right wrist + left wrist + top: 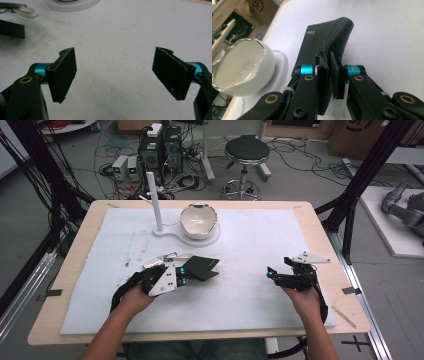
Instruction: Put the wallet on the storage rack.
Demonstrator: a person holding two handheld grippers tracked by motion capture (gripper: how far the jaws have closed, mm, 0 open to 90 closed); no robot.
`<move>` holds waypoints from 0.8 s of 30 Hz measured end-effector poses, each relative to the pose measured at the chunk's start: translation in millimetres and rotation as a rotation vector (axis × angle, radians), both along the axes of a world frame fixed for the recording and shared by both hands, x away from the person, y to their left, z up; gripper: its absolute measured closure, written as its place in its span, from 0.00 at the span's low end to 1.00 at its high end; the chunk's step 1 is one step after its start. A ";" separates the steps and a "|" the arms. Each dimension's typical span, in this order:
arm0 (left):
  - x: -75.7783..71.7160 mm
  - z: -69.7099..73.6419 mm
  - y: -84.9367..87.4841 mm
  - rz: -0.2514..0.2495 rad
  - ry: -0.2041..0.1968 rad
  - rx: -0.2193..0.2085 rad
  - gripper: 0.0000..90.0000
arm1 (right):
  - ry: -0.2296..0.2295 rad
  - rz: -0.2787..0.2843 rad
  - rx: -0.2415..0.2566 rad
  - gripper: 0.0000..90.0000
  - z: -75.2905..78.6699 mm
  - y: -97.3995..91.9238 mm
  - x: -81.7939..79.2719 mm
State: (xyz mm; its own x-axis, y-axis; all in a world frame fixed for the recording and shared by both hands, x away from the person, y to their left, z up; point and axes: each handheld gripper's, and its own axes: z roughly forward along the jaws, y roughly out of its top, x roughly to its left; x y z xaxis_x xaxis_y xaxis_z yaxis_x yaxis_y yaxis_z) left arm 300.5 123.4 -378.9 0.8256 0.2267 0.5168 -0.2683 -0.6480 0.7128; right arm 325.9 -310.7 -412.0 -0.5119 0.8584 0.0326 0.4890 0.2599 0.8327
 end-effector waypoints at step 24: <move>36.1 86.1 11.6 0.089 -0.088 -0.027 0.94 | 0.008 0.014 0.001 0.22 -1.6 5.5 1.6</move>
State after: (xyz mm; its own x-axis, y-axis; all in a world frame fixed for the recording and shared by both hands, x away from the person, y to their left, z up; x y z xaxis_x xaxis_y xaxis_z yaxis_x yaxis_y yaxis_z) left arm 336.6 135.0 -292.8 0.7536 0.3119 0.5786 -0.2727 -0.6527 0.7069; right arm 327.6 -305.2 -413.6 -0.5234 0.8512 0.0372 0.4919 0.2663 0.8289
